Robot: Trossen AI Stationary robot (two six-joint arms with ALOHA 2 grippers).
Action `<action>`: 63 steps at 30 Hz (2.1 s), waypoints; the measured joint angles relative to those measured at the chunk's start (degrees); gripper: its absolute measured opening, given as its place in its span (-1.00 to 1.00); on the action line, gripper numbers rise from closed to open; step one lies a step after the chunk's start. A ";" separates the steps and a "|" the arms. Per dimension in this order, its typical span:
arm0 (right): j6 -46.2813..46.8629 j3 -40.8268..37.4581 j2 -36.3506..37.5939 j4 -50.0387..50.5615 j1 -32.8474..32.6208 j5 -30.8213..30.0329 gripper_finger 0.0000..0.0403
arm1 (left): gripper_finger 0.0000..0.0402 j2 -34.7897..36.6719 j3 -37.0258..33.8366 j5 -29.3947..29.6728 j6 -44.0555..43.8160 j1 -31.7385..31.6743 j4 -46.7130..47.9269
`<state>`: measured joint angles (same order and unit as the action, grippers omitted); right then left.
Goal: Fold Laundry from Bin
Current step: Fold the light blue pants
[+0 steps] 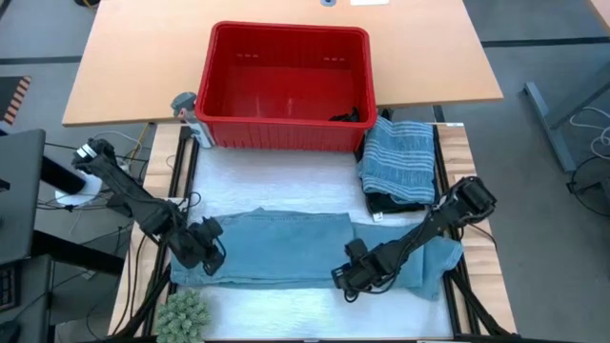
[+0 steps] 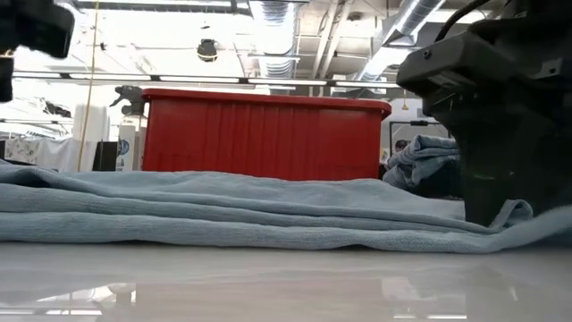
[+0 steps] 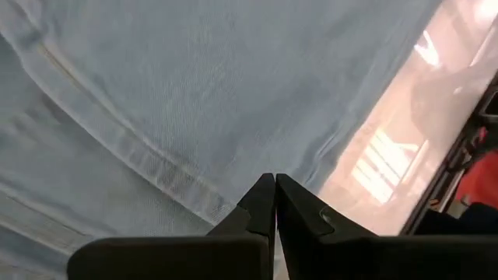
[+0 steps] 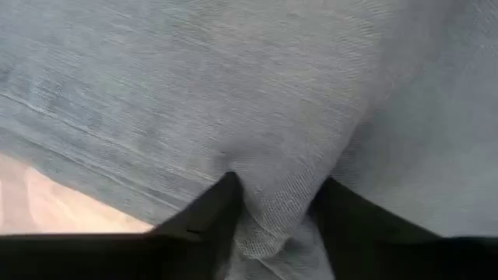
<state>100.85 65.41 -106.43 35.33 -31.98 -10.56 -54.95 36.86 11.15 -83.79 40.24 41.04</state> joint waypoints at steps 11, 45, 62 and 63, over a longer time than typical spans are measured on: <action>-12.66 0.99 0.50 1.66 2.46 0.93 -0.80 | -1.00 -7.12 -3.39 -6.42 2.70 1.89 -3.22; -23.32 2.21 8.93 17.93 11.52 3.52 0.16 | -1.00 -8.91 -3.39 -3.33 10.28 1.91 -2.71; -21.21 1.62 7.84 20.24 11.39 4.13 0.17 | -1.00 -8.91 -3.39 -2.33 10.65 1.91 -2.69; -20.59 1.62 7.86 20.60 11.17 4.24 0.17 | -1.00 -8.91 -3.39 -2.33 10.63 1.91 -2.69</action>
<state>80.26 67.02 -98.57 55.93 -20.81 -6.32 -63.86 33.47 8.82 -73.17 42.15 38.35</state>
